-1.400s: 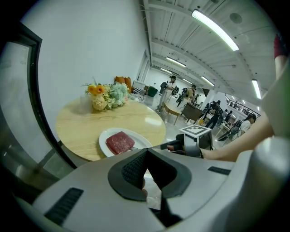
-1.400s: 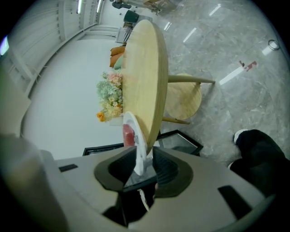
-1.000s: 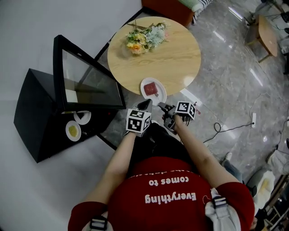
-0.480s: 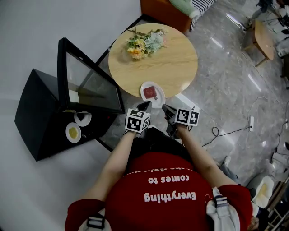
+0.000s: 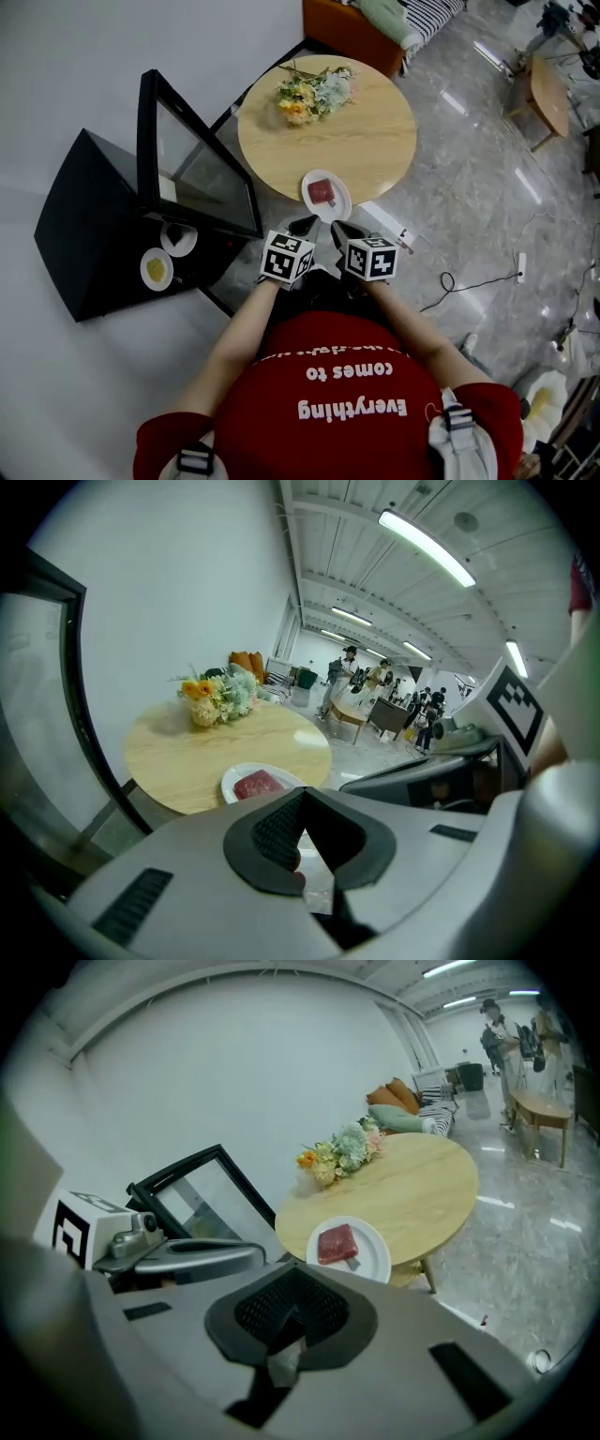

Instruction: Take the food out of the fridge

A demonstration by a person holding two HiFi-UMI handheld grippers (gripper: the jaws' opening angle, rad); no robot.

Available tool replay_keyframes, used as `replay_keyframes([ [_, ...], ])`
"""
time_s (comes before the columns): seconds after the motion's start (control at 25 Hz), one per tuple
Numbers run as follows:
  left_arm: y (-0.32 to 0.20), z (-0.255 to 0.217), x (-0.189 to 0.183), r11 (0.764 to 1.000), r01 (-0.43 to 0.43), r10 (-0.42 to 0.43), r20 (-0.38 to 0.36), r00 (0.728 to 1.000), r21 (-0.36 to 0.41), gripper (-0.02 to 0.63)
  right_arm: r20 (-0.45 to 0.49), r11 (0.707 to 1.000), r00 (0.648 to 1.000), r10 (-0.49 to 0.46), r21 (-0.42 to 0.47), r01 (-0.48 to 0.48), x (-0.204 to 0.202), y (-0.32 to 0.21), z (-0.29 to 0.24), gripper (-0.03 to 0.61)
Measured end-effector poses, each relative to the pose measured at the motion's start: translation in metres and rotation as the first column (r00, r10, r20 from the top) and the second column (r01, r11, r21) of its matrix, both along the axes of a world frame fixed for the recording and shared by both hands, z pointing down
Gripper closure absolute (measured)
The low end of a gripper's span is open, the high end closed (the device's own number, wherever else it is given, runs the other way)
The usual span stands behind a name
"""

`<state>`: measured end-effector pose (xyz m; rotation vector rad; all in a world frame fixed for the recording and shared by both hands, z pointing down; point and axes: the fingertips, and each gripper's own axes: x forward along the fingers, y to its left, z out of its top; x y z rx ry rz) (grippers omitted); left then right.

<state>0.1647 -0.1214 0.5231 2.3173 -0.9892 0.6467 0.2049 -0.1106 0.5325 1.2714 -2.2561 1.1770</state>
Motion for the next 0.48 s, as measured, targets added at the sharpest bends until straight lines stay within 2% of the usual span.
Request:
replay_keyframes([
  [0.24,0.036,-0.01,-0.045,0.999,0.052,-0.052,-0.035,0.998,-0.018,0.614,-0.021,0.998,0.999,-0.035,0.049,0.036,-0.033,0.015,-0.013,0.568],
  [0.36,0.053,-0.01,-0.095,0.991,0.13,-0.131,-0.022,0.991,-0.031,0.615,-0.008,0.994,0.995,-0.102,0.05,0.102,-0.069,0.021,-0.012,0.568],
  [0.48,0.071,-0.014,-0.151,0.97,0.241,-0.242,-0.01,0.97,-0.033,0.615,-0.003,0.982,0.982,-0.188,0.033,0.188,-0.109,0.032,-0.007,0.568],
])
